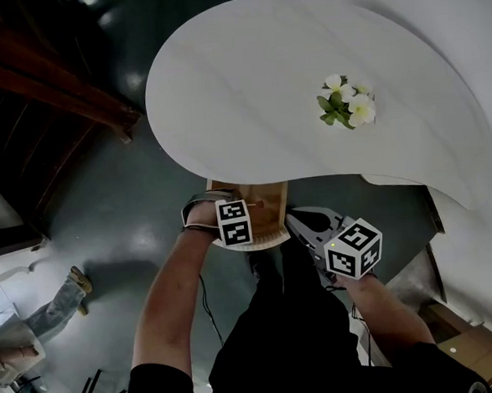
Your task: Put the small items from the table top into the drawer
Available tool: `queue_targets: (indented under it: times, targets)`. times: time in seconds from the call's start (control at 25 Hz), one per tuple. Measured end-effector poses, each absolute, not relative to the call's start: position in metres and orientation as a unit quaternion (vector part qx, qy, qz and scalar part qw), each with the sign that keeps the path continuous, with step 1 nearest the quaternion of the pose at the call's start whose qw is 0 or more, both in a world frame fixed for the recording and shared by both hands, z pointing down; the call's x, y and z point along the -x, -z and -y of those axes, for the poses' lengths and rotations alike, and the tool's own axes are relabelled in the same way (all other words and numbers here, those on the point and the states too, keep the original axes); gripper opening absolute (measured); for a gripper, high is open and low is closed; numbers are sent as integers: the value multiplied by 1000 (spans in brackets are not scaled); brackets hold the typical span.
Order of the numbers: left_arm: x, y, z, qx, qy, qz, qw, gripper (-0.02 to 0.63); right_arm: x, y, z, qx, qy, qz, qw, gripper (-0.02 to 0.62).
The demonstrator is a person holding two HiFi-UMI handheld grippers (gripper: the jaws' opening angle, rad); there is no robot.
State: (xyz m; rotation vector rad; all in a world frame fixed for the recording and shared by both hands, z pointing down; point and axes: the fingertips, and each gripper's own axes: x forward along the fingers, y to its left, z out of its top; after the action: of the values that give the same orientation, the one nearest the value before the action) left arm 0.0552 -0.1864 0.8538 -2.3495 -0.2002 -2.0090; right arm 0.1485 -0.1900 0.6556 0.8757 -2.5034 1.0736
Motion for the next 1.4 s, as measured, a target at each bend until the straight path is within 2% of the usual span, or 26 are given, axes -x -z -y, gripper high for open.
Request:
queue_targets:
  times: [0.28, 0.4, 0.52, 0.84, 1.04, 1.32, 1.4]
  targets:
    - [-58, -855, 185, 766, 640, 61, 28, 54, -149, -657, 189, -304, -373, 866, 138, 11]
    - [-58, -856, 187, 763, 643, 56, 27, 120, -150, -660, 189, -305, -376, 864, 136, 11]
    - [-59, -856, 190, 763, 643, 49, 32, 155, -151, -660, 190, -305, -377, 864, 135, 11]
    - [-55, -805, 211, 806, 589, -53, -11, 164, -150, -639, 194, -308, -365, 868, 138, 11]
    - [-38, -753, 206, 823, 559, -99, -28, 153, -135, -603, 195, -309, -337, 877, 146, 11]
    - [-15, -681, 183, 846, 504, -160, -62, 46, -106, -535, 177, -318, -276, 896, 144, 11]
    - [-12, -654, 177, 859, 475, -178, -70, 44, -101, -514, 170, -317, -266, 900, 141, 11]
